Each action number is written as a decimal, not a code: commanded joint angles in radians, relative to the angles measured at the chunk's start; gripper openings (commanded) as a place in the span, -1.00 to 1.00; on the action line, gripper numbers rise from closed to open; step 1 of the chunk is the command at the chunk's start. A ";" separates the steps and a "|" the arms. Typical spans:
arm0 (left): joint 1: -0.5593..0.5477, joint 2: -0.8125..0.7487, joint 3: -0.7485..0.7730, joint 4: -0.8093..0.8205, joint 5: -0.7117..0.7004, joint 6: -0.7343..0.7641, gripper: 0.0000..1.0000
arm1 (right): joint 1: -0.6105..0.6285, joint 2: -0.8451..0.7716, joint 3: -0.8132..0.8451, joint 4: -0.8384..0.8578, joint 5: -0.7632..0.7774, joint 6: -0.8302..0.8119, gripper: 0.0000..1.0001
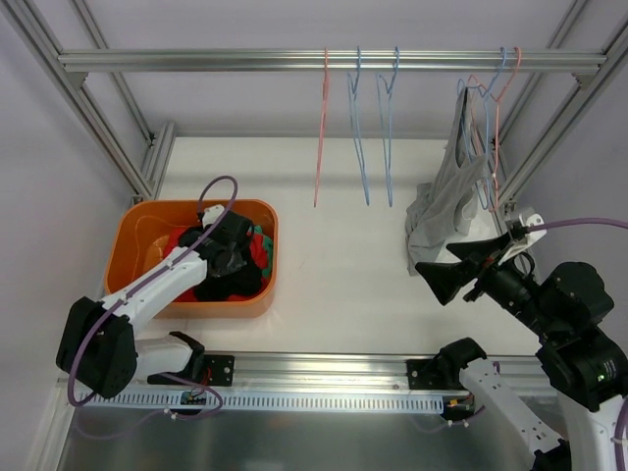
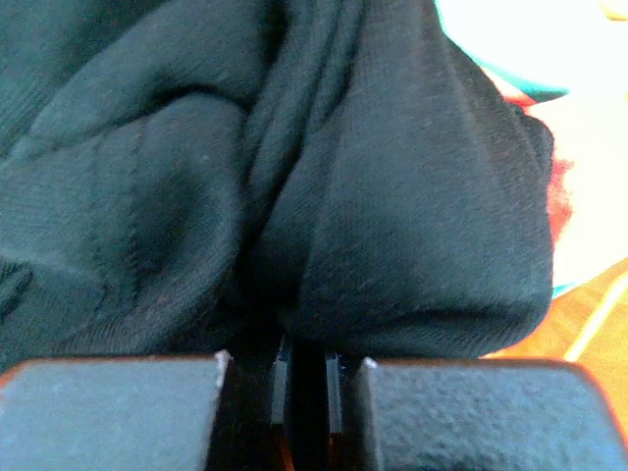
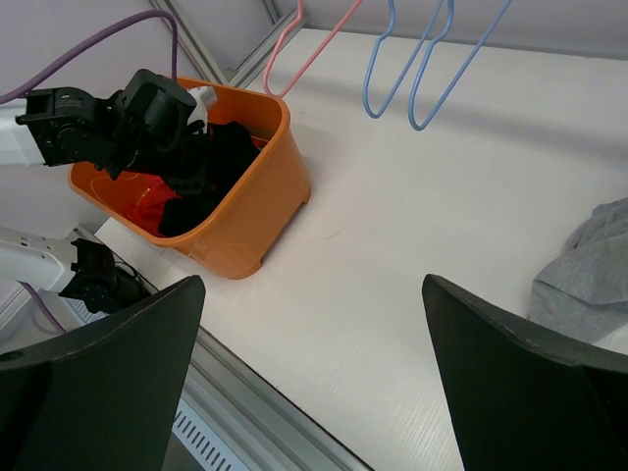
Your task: Remove the tank top from the hanger
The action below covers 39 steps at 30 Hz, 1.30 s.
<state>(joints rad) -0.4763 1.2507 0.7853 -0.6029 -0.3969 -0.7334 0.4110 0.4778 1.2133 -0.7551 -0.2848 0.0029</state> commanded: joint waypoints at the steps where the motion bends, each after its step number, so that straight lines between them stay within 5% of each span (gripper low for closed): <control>1: 0.008 0.006 -0.103 0.071 0.127 -0.100 -1.00 | -0.001 0.013 0.051 0.030 0.015 0.006 0.99; 3: 0.010 -0.106 -0.094 0.055 0.118 -0.092 -0.97 | -0.001 0.045 0.101 -0.015 0.053 -0.024 0.99; 4: 0.010 -0.144 -0.083 0.022 0.106 -0.081 -0.79 | 0.000 0.062 0.129 -0.038 0.076 -0.038 0.99; 5: 0.010 -0.187 -0.045 0.003 0.102 -0.071 -0.51 | 0.000 0.085 0.193 -0.067 0.105 -0.055 0.99; 6: 0.010 -0.264 -0.020 -0.017 0.099 -0.058 0.13 | 0.000 0.109 0.225 -0.125 0.146 -0.072 0.99; 10: 0.010 -0.367 0.196 -0.189 0.079 0.034 0.97 | 0.000 0.269 0.371 -0.213 0.357 -0.138 0.99; 15: 0.011 -0.462 0.370 -0.316 0.136 0.132 0.97 | -0.008 0.459 0.567 -0.242 0.576 -0.246 0.99; 22: 0.011 -0.619 0.427 -0.311 0.479 0.305 0.97 | -0.219 0.774 0.797 -0.251 0.486 -0.340 0.58; 33: 0.010 -0.778 0.301 -0.308 0.586 0.338 0.97 | -0.296 0.993 0.897 -0.224 0.440 -0.350 0.02; 37: 0.010 -0.790 0.293 -0.308 0.595 0.339 0.97 | -0.299 1.019 0.896 -0.204 0.423 -0.331 -0.59; 39: 0.010 -0.789 0.296 -0.308 0.598 0.341 0.97 | -0.299 1.018 0.885 -0.178 0.417 -0.310 -0.75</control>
<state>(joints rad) -0.4759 0.4686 1.0809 -0.9253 0.1616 -0.4171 0.1173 1.4986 2.0647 -0.9909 0.1566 -0.3256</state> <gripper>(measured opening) 0.985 0.152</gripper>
